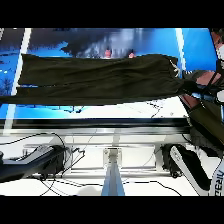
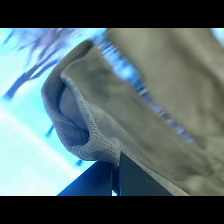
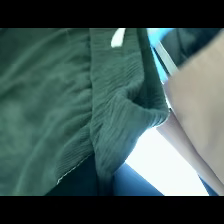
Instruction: Fold the clothes and pants, and hang the long-sleeved shirts on hangers.
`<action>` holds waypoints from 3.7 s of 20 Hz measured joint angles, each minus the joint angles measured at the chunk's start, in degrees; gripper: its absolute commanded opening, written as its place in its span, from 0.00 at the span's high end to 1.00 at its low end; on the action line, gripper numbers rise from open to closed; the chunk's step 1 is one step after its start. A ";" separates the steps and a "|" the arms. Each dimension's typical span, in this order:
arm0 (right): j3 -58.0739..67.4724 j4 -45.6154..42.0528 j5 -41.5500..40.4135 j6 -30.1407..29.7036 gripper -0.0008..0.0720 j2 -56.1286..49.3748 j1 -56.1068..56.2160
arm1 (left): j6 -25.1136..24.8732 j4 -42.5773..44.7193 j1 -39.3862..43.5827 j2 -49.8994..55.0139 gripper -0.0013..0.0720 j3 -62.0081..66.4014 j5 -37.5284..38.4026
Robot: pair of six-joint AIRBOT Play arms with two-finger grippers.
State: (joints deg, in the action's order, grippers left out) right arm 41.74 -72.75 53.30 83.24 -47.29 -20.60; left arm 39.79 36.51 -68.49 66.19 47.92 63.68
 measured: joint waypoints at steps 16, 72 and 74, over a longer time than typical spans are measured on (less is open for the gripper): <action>1.16 -14.49 12.98 11.23 0.95 14.03 0.04 | 12.59 5.79 12.85 0.28 0.96 4.90 -14.69; 42.47 -1.07 -9.27 2.10 0.94 -36.83 16.70 | 22.18 15.87 40.22 25.46 0.96 21.88 -38.91; 42.60 -1.05 -12.66 3.65 0.94 -37.31 20.09 | 22.21 19.15 40.63 19.28 0.96 22.10 -35.30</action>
State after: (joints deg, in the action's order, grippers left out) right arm 84.33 -73.80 40.64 86.89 -84.60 -0.51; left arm 62.00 55.66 -27.86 85.47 70.02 28.38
